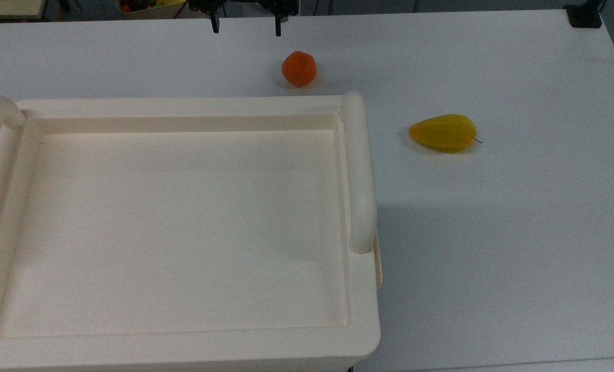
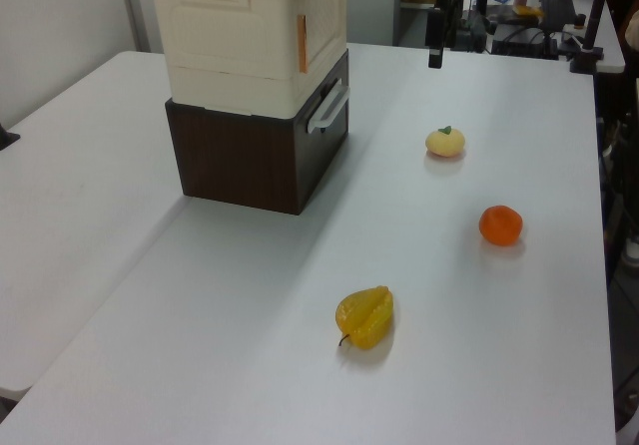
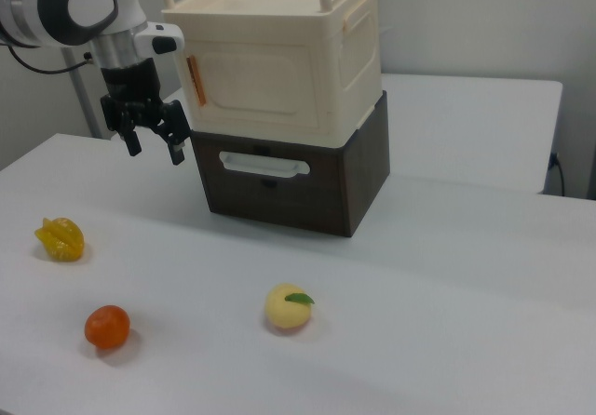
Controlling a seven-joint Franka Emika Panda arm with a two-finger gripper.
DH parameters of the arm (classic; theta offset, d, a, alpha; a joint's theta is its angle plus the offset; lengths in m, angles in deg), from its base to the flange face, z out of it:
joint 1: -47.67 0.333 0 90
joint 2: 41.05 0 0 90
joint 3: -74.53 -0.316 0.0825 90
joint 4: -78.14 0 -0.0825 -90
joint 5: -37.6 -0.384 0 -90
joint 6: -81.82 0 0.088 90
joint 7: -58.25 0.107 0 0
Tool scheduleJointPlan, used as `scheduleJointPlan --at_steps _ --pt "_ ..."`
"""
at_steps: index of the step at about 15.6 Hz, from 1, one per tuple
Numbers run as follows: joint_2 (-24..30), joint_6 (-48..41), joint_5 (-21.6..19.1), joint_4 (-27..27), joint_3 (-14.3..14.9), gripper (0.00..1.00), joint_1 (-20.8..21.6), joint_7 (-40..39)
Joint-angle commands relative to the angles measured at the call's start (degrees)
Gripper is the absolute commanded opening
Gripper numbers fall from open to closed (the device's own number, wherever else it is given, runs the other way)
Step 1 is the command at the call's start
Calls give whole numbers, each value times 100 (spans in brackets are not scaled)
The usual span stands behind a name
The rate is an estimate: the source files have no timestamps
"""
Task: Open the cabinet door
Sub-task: 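Move the gripper toward the orange handle on the cream cabinet door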
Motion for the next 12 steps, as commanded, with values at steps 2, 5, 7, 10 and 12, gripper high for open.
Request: scheduleJointPlan --at_steps 2,5,7,10,12 --pt "-31 58 -60 -14 59 100 17 -22" --pt "-31 50 -95 -40 59 100 -71 -22" --pt "-48 76 -113 -58 59 100 -89 -31" --pt "-223 76 -148 -408 42 100 -54 -22" --pt "-320 189 -131 -611 6 100 -45 -22"
